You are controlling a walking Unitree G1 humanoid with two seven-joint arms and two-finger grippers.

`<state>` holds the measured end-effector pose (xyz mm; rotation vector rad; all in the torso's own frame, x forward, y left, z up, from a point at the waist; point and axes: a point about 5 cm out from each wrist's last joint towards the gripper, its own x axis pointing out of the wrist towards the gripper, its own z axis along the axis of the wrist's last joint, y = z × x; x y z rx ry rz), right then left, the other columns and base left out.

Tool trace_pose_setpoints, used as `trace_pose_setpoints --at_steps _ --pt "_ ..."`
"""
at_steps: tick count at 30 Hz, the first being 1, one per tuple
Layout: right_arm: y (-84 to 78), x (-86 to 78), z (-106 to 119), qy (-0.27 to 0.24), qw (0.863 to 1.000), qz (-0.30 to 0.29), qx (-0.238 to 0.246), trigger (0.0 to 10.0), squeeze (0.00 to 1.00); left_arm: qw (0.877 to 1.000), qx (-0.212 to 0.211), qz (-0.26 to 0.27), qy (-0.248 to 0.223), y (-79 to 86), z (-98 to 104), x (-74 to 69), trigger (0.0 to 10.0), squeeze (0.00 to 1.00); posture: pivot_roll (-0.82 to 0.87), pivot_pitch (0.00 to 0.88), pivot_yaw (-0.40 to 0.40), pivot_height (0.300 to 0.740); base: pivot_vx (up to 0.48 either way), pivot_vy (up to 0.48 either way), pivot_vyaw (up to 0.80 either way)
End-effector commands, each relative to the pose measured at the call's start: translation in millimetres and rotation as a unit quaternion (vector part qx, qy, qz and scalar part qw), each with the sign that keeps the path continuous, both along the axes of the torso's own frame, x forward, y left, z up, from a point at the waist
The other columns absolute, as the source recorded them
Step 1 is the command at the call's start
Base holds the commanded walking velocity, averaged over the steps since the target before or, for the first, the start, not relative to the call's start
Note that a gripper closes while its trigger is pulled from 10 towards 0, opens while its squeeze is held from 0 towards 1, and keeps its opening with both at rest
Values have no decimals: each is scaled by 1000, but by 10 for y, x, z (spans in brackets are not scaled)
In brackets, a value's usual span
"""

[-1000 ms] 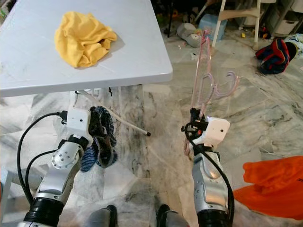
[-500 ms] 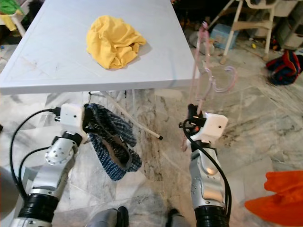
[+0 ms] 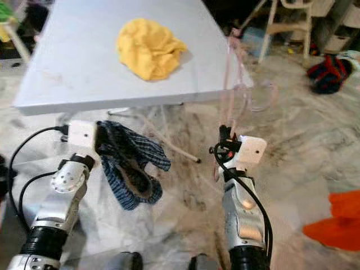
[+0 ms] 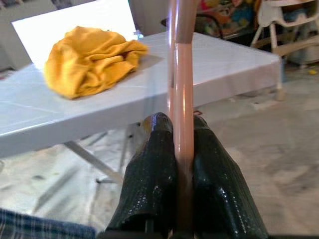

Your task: Hang hanger

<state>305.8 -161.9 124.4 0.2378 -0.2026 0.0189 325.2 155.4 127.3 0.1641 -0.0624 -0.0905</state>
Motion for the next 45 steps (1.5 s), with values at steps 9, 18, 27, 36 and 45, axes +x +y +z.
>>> trace_pose_setpoints --at_steps 9,18,27,36,45 --pt "-63 -32 35 -11 1000 -7 -9 10000 0 999 -12 -19 -39 -41 98 -33 10000 0 77 174 -20 740 0 0 0" --pt "-62 -8 198 -40 999 3 -21 10000 0 996 -7 -15 -84 -29 281 -33 10000 0 83 178 -30 740 97 0 0" --pt "-10 36 296 -60 998 11 -22 10000 0 995 -9 -16 -95 -22 357 -7 10000 0 97 169 -22 740 417 0 0" --pt "48 45 415 -81 996 27 -29 10000 0 986 10 22 -164 49 655 -20 10000 0 101 176 -22 740 464 0 0" --pt "53 34 372 -76 996 31 -32 10000 0 985 20 30 -169 70 686 -6 10000 0 106 167 -18 740 469 0 0"
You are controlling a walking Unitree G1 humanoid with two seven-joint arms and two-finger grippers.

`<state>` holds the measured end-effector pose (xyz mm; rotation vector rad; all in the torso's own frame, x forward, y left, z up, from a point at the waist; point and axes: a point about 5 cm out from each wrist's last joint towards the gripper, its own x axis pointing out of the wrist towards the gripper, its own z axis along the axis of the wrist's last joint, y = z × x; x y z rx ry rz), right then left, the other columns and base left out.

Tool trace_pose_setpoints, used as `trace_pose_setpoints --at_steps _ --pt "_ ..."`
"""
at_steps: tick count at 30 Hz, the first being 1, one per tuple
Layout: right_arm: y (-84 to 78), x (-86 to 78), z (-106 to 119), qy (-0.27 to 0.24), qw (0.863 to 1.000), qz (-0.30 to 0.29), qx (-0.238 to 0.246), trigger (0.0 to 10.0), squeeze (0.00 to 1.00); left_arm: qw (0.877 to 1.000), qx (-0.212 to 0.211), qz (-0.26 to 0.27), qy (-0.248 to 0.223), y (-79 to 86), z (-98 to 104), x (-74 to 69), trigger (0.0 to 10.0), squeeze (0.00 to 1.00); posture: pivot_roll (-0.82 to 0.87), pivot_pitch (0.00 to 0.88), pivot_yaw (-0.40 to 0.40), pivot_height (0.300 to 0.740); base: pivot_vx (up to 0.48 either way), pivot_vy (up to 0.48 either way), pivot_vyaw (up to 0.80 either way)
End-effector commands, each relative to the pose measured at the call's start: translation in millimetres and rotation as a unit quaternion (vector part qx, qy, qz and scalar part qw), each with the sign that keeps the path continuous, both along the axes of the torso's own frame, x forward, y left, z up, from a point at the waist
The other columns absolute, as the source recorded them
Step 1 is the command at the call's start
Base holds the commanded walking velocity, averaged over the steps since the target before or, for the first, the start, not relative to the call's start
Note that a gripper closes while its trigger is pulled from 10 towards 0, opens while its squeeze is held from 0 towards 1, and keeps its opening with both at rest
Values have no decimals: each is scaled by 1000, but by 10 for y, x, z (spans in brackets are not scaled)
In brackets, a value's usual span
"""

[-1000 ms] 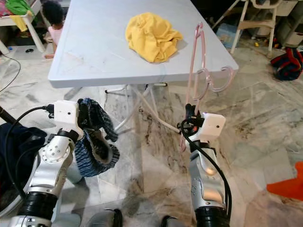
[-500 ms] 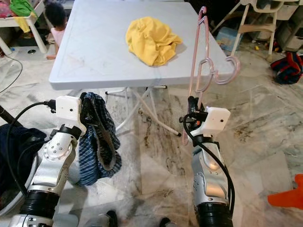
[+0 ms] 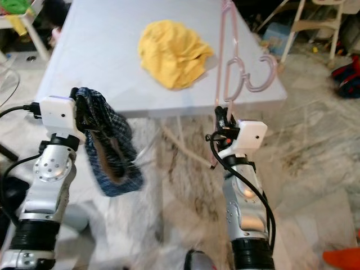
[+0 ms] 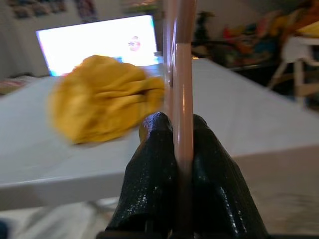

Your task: Hang hanger

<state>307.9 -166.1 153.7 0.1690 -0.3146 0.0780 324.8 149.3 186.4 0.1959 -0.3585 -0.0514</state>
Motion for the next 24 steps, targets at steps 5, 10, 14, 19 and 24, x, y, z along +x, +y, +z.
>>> trace_pose_setpoints --at_steps 5,10,14,19,24 --pt "118 23 72 -17 1000 15 6 10000 0 999 12 26 -26 150 143 28 10000 0 110 162 -12 740 469 0 0" --pt "153 15 48 -15 1000 20 8 10000 0 999 21 29 -30 155 175 47 10000 0 112 160 -5 740 419 0 0" --pt "161 17 38 -14 1000 22 5 10000 0 999 21 29 -30 159 177 50 10000 0 112 159 -9 740 464 0 0" --pt "161 19 45 -16 999 27 6 10000 0 997 31 38 -54 168 303 51 10000 0 114 160 -11 740 466 0 250" --pt "175 12 38 -16 999 35 10 10000 0 993 47 48 -95 165 503 42 10000 0 113 162 -14 740 457 0 85"
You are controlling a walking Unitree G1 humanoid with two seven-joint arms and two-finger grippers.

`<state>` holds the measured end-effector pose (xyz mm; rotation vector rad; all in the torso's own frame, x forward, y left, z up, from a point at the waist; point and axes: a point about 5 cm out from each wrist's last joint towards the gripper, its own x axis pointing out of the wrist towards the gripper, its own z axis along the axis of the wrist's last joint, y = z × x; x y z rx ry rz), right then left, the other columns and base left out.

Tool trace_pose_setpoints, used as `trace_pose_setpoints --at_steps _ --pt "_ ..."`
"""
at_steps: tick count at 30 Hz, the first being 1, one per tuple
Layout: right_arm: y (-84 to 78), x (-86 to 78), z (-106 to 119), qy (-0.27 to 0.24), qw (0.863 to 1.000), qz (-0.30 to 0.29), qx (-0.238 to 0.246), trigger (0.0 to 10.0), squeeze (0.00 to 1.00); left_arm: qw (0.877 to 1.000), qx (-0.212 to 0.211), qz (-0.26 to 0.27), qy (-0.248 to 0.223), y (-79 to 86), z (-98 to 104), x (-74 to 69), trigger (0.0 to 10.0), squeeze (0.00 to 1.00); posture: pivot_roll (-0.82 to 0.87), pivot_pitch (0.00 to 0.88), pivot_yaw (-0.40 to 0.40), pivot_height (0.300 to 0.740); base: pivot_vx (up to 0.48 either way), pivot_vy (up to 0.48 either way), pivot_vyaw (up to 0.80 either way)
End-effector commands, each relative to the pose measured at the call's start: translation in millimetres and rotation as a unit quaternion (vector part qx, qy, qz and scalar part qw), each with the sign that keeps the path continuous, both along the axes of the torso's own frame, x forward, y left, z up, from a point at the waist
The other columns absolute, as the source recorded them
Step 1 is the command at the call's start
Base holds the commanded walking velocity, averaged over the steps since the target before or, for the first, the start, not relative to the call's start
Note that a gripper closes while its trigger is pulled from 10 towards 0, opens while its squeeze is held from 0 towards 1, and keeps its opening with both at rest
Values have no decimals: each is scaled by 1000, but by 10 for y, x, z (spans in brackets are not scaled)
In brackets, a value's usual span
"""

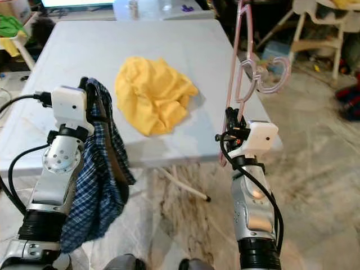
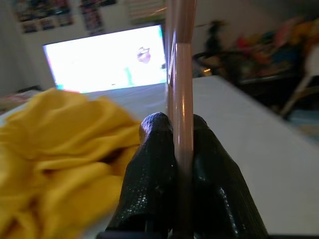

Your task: Hang hanger

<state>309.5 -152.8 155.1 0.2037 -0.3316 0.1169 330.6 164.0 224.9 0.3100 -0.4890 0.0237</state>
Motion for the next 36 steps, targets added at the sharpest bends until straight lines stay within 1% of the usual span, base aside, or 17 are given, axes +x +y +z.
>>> trace_pose_setpoints --at_steps 1,3,6,8,10,11,12,13,14,16,17,20,30,31,34,35,36 --pt "43 -9 23 -6 1000 14 -3 10000 0 999 3 9 -33 21 167 -14 10000 0 112 164 -15 740 454 0 0" --pt "44 -11 21 -6 1000 15 -3 10000 0 999 5 10 -39 24 198 -11 10000 0 111 164 -14 740 454 0 0" --pt "36 -21 2 -3 1000 13 -1 10000 0 998 10 16 -58 78 353 31 10000 0 111 170 -15 740 454 0 0" --pt "34 -23 -3 -2 1000 13 -1 10000 0 998 13 18 -62 97 387 46 10000 0 111 170 -15 740 454 0 0" --pt "33 -29 -10 -2 1000 13 0 10000 0 997 19 18 -68 126 443 87 10000 0 111 173 -17 740 454 0 0" --pt "41 -29 -12 -1 1000 14 1 10000 0 997 20 10 -68 132 522 178 10000 0 111 174 -18 740 270 0 0" --pt "41 -29 -12 -1 1000 14 1 10000 0 997 20 10 -68 132 522 178 10000 0 111 174 -18 740 270 0 0" --pt "47 -27 -10 -1 1000 15 0 10000 0 997 17 2 -72 121 635 267 10000 0 111 177 -17 740 0 0 0" --pt "47 -27 -10 -1 1000 15 0 10000 0 997 17 2 -72 121 635 267 10000 0 111 177 -17 740 0 0 0" --pt "46 -26 -15 0 1000 15 0 10000 0 994 23 7 -103 79 898 359 10000 0 104 177 -13 740 0 0 0" --pt "46 -26 -15 0 1000 15 0 10000 0 994 23 7 -103 79 898 359 10000 0 104 177 -13 740 0 0 0" --pt "43 -45 -40 3 1000 13 0 10000 0 990 28 24 -133 59 1092 394 10000 0 97 176 -8 740 0 0 0" --pt "23 -89 -81 9 1000 4 0 10000 0 985 66 7 -161 69 1273 482 10000 0 77 178 3 740 0 0 0" --pt "23 -94 -87 10 1000 3 0 10000 0 983 77 5 -166 90 1353 520 10000 0 74 181 5 740 0 0 0" --pt "20 -94 -90 11 1000 2 -1 10000 0 981 75 12 -178 119 1506 554 10000 0 73 183 6 740 0 0 0" --pt "20 -91 -91 12 1000 2 -1 10000 0 976 82 32 -199 129 1645 546 10000 0 71 182 6 740 0 0 0" --pt "20 -91 -91 12 1000 2 -1 10000 0 976 82 32 -199 129 1645 546 10000 0 71 182 6 740 0 0 0"
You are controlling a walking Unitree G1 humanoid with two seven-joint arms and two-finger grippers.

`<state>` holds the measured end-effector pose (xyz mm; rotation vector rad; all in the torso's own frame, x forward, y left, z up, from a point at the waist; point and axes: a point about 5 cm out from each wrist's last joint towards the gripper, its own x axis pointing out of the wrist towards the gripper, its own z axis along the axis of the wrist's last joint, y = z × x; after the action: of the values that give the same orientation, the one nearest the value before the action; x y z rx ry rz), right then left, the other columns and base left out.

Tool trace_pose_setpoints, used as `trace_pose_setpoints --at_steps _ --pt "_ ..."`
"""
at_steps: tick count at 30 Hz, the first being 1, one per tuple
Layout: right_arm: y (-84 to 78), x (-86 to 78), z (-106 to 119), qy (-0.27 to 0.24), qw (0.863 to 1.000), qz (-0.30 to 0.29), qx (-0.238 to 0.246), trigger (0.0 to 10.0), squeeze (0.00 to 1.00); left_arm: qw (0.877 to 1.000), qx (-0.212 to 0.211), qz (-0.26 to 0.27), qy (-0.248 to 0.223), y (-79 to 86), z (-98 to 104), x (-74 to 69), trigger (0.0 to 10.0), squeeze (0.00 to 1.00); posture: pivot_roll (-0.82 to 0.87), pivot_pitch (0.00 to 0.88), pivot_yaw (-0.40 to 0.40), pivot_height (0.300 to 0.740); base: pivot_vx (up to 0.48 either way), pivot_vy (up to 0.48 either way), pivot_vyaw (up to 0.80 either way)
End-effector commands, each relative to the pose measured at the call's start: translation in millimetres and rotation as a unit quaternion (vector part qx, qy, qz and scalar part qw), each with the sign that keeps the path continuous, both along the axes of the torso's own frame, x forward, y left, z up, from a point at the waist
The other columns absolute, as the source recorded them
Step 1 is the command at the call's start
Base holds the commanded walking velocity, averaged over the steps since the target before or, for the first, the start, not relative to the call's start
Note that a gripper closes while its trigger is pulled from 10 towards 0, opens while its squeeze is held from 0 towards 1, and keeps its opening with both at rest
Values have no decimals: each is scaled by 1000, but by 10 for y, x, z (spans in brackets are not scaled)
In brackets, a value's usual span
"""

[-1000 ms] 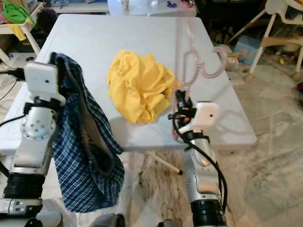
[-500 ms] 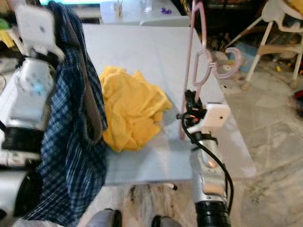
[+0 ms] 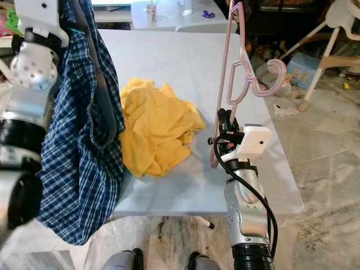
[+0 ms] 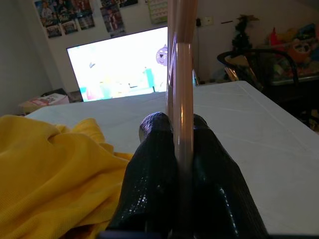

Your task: Hang hanger

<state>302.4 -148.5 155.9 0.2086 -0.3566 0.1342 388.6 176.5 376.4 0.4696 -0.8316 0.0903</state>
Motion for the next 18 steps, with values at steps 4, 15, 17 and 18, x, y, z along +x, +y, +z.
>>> trace_pose_setpoints --at_steps 4,15,17,18 --pt "-20 -35 -95 25 1000 -7 -3 10000 0 990 31 57 -124 -2 468 -165 10000 0 56 187 10 740 0 0 0" --pt "-39 -93 -146 33 999 -15 -4 10000 0 997 -29 33 69 13 -687 114 10000 1000 41 197 9 740 0 0 0" --pt "-42 -86 -147 35 999 -13 -6 10000 0 987 -69 51 139 111 -1051 142 10000 1000 42 197 8 740 0 0 0" --pt "-44 -82 -146 37 999 -11 -9 10000 0 980 -90 59 165 164 -1216 135 10000 1000 51 201 -5 740 0 0 0"
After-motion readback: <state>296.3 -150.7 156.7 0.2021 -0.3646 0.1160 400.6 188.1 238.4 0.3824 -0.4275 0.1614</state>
